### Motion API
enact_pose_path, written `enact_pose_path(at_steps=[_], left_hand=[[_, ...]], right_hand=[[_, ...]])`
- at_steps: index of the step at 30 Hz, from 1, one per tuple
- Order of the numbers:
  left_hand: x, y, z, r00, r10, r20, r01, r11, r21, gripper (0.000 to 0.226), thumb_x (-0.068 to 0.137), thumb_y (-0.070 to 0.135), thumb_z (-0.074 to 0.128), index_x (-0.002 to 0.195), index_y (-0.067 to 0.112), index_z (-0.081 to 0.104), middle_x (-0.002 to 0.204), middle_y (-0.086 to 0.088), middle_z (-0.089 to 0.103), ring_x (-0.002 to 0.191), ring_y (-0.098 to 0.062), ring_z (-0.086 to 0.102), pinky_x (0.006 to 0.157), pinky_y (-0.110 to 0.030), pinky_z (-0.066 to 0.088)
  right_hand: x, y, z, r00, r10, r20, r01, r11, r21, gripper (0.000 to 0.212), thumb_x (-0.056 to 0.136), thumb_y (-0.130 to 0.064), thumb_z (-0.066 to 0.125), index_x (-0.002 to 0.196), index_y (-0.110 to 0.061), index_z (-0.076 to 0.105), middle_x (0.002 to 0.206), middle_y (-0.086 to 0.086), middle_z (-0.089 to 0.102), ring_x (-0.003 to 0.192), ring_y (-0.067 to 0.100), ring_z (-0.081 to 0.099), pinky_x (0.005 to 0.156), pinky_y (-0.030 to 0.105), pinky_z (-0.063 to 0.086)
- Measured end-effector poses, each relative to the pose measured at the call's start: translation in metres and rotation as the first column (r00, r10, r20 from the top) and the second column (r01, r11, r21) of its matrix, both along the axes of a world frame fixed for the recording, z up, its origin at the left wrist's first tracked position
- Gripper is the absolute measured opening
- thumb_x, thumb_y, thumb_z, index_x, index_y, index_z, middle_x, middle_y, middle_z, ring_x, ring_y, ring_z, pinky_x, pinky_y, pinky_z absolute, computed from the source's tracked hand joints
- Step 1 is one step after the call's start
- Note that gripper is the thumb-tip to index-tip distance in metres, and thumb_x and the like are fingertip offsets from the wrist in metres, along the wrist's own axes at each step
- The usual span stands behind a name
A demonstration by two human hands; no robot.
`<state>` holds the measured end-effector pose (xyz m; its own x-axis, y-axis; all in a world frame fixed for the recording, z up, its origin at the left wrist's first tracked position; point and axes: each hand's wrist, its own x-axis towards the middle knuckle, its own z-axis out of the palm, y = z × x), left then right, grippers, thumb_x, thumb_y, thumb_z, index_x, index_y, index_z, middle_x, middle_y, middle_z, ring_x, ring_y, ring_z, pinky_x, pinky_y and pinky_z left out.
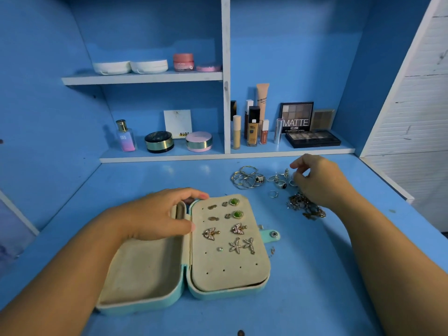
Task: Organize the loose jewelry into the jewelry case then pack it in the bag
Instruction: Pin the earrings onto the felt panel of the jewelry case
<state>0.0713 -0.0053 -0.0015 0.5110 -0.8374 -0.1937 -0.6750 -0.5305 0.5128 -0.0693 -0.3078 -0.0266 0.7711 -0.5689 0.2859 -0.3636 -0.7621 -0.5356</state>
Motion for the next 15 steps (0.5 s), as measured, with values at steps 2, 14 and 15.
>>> enact_pose_path(at_steps=[2,14,15], left_hand=[[0.0,0.003,-0.008,0.999,0.039,0.009,-0.038,0.997,-0.067,0.058,0.069,0.054,0.062,0.123,0.063,0.046,0.124,0.031,0.054,0.122,0.0,0.049,0.107,-0.031,0.039],[-0.001,0.004,-0.014,0.995,0.036,0.093,-0.028,0.996,-0.089,0.063,0.063,0.063,0.047,0.124,0.071,0.036,0.119,0.035,0.05,0.123,-0.003,0.043,0.108,-0.041,0.037],[0.0,0.004,-0.015,0.994,0.034,0.102,-0.026,0.996,-0.083,0.063,0.063,0.064,0.047,0.124,0.072,0.034,0.119,0.036,0.049,0.123,-0.005,0.043,0.107,-0.042,0.037]], right_hand=[[0.001,0.001,-0.001,0.998,0.053,-0.028,-0.055,0.995,-0.083,0.023,0.091,-0.019,0.058,0.114,-0.019,0.062,0.106,-0.001,0.055,0.1,0.022,0.049,0.078,0.028,0.038],[0.052,0.048,-0.015,0.956,0.251,-0.153,-0.289,0.891,-0.349,0.027,0.094,-0.025,0.054,0.118,-0.021,0.066,0.111,0.008,0.06,0.101,0.032,0.047,0.086,0.046,0.045],[0.054,0.049,-0.015,0.954,0.25,-0.164,-0.292,0.893,-0.342,0.027,0.095,-0.025,0.053,0.118,-0.02,0.066,0.11,0.009,0.06,0.101,0.032,0.048,0.086,0.046,0.045]])
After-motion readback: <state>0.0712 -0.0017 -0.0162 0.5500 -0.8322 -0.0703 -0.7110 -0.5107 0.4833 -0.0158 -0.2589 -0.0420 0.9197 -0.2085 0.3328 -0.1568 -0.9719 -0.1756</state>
